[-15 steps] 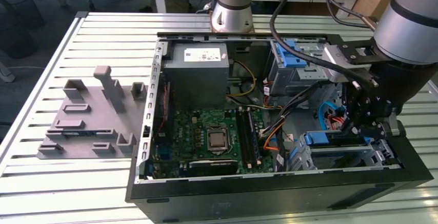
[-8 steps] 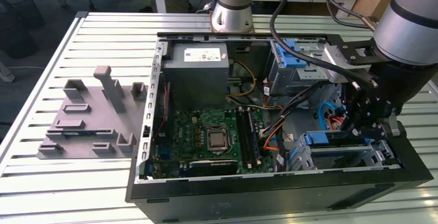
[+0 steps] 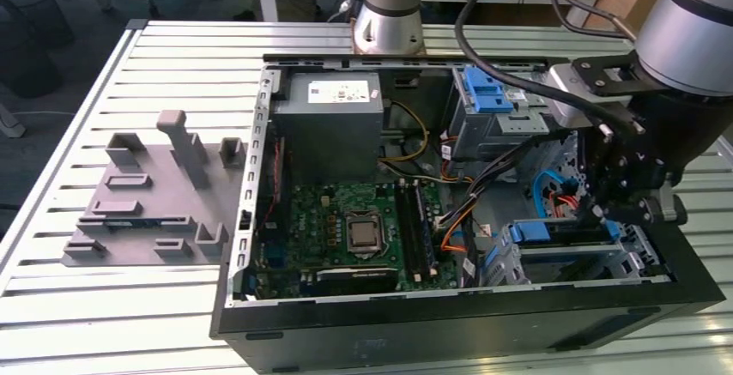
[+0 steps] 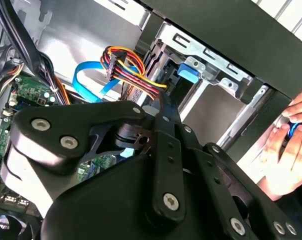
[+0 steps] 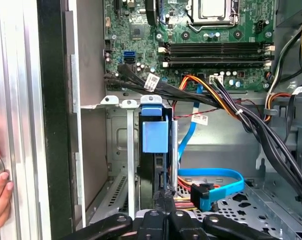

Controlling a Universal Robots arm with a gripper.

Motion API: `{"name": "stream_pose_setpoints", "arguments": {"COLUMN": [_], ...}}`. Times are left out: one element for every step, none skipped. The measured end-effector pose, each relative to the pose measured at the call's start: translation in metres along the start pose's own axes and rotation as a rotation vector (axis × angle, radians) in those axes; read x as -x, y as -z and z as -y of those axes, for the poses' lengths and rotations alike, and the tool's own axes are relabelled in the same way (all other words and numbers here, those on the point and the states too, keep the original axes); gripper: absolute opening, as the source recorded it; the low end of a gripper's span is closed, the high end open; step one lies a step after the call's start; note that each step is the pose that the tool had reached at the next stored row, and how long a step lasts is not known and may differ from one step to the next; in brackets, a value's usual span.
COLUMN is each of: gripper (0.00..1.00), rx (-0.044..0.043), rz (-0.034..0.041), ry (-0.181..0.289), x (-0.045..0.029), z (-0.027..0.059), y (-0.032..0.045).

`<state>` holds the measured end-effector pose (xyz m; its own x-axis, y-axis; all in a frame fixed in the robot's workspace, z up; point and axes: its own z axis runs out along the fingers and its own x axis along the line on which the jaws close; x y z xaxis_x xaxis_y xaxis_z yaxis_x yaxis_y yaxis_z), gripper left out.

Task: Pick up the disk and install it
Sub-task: 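Insert the first disk wire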

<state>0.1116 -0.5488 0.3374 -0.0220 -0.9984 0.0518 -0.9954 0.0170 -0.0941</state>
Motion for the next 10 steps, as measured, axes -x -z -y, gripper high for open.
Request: {"name": "stream_pose_setpoints", "arguments": {"gripper": [0.11,0.11,0.11,0.11,0.11,0.11,0.11,0.11,0.11,0.11], "rx": [0.0004,0.0007,0.0008,0.0010,0.0010,0.0011,0.0011,0.0012,0.0013,0.0014], "rz": [0.0001,0.0001,0.0001,0.0002,0.0002,0.0000,-0.0001,-0.0002,0.0001,0.0000], "ry": [0.000,0.000,0.000,0.000,0.000,0.000,0.000,0.000,0.000,0.000], "x": [0.0000,-0.0001,0.0000,0.0000,-0.0001,-0.0001,-0.0001,-0.0002,-0.0001,-0.0002], "z": [0.0001,0.0001,0.0002,0.0002,0.0003,0.0003,0.0003,0.0004,0.0004,0.0005], "y": [0.0005,0.0010,0.0013,0.0016,0.0018,0.0022,0.0026,0.0030,0.0033,0.0036]}}
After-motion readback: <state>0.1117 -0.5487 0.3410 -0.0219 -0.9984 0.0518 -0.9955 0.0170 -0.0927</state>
